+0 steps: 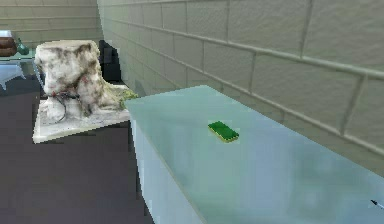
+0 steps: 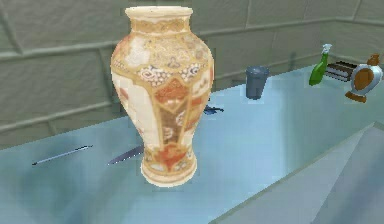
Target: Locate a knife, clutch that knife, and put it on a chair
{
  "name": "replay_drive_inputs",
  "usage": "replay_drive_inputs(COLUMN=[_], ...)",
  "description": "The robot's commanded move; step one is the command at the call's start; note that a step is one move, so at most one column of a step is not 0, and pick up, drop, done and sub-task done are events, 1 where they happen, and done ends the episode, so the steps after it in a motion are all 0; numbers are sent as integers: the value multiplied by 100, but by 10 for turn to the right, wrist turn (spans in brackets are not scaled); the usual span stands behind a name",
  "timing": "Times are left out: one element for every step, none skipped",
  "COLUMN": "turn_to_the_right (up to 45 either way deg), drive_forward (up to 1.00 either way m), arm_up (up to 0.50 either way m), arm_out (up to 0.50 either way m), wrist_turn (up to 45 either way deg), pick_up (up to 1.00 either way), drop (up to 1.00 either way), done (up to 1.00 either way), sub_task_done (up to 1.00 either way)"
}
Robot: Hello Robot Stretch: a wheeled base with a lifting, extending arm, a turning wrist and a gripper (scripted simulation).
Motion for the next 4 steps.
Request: replay_drive_inputs(turn_to_the_right=[0,0,0,0], drive_forward=[0,0,0,0], arm_up=[50,38,0,0], arm_out=[0,0,32,0], wrist_turn=[0,0,0,450], pick_up=[0,0,0,0], drop=[0,0,0,0], done=[0,0,0,0], sub_task_done=[0,0,0,0])
